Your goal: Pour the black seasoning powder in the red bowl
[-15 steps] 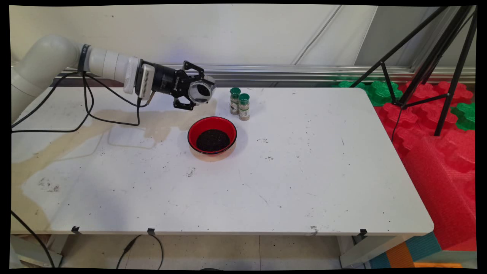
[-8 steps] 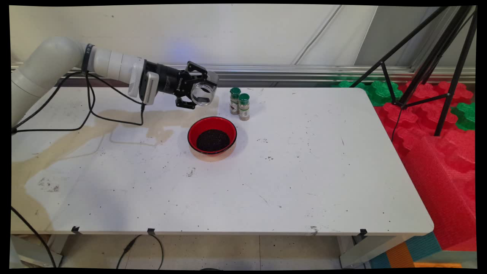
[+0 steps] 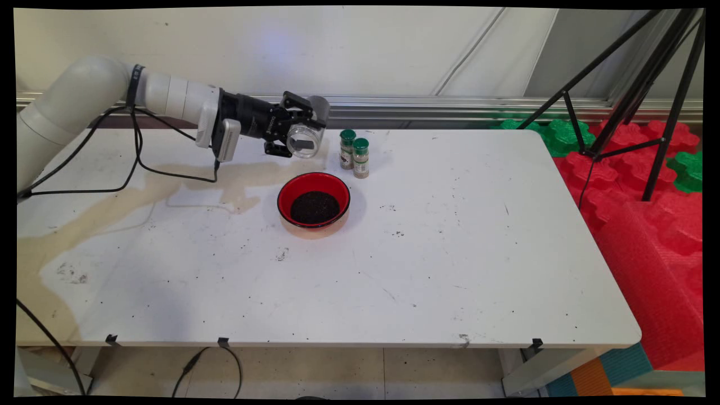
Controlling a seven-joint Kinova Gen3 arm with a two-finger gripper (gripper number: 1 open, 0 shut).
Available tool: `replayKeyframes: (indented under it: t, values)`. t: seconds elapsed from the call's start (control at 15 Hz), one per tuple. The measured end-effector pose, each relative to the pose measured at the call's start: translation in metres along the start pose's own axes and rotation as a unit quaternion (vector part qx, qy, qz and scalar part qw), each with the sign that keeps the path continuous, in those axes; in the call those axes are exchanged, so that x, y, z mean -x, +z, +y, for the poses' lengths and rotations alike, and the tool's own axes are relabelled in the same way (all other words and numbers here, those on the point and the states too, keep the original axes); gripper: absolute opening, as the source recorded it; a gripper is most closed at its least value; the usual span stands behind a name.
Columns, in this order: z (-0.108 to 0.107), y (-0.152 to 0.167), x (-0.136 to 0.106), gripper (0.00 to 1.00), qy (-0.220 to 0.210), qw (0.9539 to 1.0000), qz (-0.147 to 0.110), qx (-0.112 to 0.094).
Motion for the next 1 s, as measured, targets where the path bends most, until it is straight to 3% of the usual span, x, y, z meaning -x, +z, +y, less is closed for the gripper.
replayKeyframes:
  t: [0.4, 1.0]
  values:
    - [-0.002, 0.001, -0.006, 0.0, 0.075, 0.9972, -0.007, -0.002]
    - [-0.004, -0.002, -0.013, 0.0, 0.157, 0.9875, -0.016, -0.007]
